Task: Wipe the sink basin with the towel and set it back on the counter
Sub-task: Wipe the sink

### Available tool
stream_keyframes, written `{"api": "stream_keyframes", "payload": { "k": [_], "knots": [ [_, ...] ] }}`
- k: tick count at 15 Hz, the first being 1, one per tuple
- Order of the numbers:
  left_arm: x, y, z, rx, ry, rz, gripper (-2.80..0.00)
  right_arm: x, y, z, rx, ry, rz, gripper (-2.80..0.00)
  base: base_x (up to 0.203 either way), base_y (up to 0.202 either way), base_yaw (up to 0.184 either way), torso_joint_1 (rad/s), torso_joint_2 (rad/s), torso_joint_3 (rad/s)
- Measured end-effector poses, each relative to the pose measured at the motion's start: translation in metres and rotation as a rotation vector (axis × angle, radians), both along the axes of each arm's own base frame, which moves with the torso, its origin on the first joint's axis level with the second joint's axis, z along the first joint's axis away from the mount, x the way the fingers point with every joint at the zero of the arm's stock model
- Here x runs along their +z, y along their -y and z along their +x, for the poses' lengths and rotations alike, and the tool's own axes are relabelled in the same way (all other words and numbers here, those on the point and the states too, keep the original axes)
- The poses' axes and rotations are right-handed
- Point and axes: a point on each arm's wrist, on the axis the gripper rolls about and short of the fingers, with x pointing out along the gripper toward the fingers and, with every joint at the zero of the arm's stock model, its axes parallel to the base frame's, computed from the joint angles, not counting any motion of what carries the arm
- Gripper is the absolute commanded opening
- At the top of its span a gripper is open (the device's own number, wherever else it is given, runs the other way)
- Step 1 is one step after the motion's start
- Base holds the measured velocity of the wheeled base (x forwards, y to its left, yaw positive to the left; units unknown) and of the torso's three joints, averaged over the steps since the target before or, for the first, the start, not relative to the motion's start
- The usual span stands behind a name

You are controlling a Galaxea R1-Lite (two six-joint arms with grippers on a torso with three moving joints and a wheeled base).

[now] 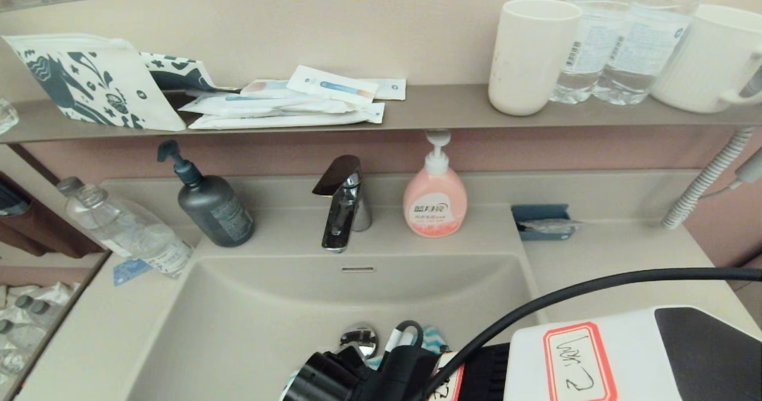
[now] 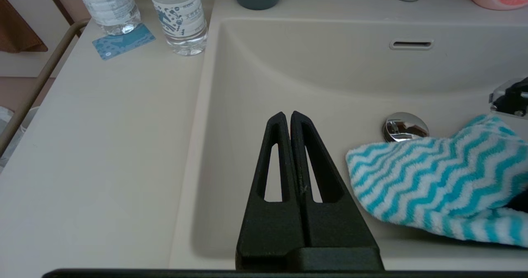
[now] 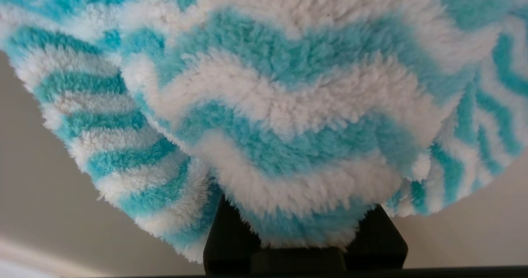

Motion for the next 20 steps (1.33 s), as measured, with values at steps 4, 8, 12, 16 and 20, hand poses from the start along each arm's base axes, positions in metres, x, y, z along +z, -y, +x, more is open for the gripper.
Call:
{"api": "stream_keyframes", "payload": {
  "k": [4, 8, 12, 16, 20],
  "knots": [
    [0.0, 0.0, 0.0, 0.0, 0.0, 0.0, -2.8, -0.005, -0.01, -0.004, -0.115, -0.034, -0.029, -2.8, 0.0, 0.0, 0.0, 0.0, 0.0, 0.0],
    [0.0, 0.0, 0.0, 0.0, 0.0, 0.0, -2.8, -0.016, -0.033, -0.004, -0.122, -0.034, -0.01, -2.8, 0.0, 0.0, 0.0, 0.0, 0.0, 0.0],
    [0.0, 0.0, 0.0, 0.0, 0.0, 0.0, -2.8, -0.035, -0.059, 0.002, -0.092, -0.003, 0.083, -2.8, 0.0, 0.0, 0.0, 0.0, 0.0, 0.0],
    [0.0, 0.0, 0.0, 0.0, 0.0, 0.0, -2.8, -0.04, -0.08, 0.013, -0.074, 0.065, 0.273, -2.8, 0.0, 0.0, 0.0, 0.0, 0.0, 0.0],
    [0.0, 0.0, 0.0, -0.001, 0.0, 0.0, -2.8, -0.038, -0.085, 0.043, -0.078, 0.16, 0.414, -2.8, 0.0, 0.0, 0.0, 0.0, 0.0, 0.0]
  ]
}}
